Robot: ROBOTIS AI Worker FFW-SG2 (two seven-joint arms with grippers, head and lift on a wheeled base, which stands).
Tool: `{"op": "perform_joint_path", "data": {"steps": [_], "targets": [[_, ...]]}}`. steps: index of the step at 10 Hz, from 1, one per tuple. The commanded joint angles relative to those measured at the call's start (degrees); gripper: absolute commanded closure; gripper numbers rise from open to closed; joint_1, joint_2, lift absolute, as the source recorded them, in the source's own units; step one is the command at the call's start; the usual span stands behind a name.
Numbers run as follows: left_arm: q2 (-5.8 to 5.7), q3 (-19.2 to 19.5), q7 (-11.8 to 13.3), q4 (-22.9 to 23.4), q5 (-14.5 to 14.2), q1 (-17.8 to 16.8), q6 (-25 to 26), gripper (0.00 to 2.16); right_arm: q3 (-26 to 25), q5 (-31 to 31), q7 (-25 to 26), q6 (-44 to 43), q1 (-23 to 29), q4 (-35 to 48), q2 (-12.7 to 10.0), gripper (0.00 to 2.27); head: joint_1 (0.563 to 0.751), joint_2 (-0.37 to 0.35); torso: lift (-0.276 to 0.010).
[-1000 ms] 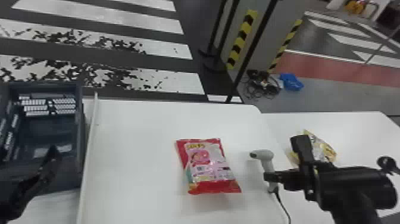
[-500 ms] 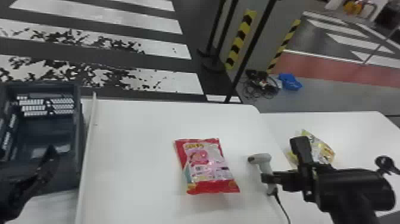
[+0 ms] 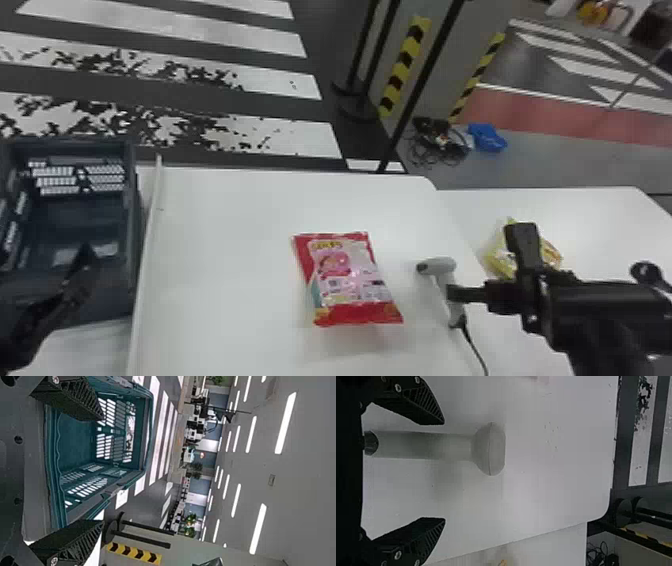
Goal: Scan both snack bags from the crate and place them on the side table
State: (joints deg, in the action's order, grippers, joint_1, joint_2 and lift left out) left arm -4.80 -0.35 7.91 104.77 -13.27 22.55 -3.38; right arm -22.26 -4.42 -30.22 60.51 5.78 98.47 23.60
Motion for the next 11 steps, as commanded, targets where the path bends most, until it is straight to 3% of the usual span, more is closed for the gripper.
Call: {"op": "perform_joint_path", "data": {"steps": [1, 3, 5, 8, 11], "targets": [[-0.03, 0.0, 0.0, 0.0, 0.0, 0.03, 0.0, 0.08, -1.91, 0.64, -0.01, 1.86, 1.16, 4.45, -0.84, 0.08, 0.695, -0.35, -0.095], [-0.03, -0.09, 0.0, 0.0, 0.0, -0.05, 0.0, 0.08, -3.32, 4.68, -0.19, 5.73, 3.71, 12.1, -1.98, 0.09, 0.695, -0.35, -0.095], [-0.12, 0.0, 0.0, 0.0, 0.0, 0.03, 0.0, 0.08, -4.46, 9.95, -3.44, 11.53, 5.2, 17.55, -2.86, 0.11, 0.695, -0.34, -0.095], [-0.12, 0.0, 0.0, 0.0, 0.0, 0.12, 0.0, 0.08, -5.25, 17.07, -5.46, 17.5, 5.2, 18.69, -3.3, 0.12, 0.695, -0.265, -0.095], [0.05, -0.09, 0.09, -0.18, 0.0, 0.03, 0.0, 0.08, -2.17, 18.39, -5.46, 18.03, 4.32, 15.62, -3.83, 0.12, 0.695, -0.232, -0.095]]}}
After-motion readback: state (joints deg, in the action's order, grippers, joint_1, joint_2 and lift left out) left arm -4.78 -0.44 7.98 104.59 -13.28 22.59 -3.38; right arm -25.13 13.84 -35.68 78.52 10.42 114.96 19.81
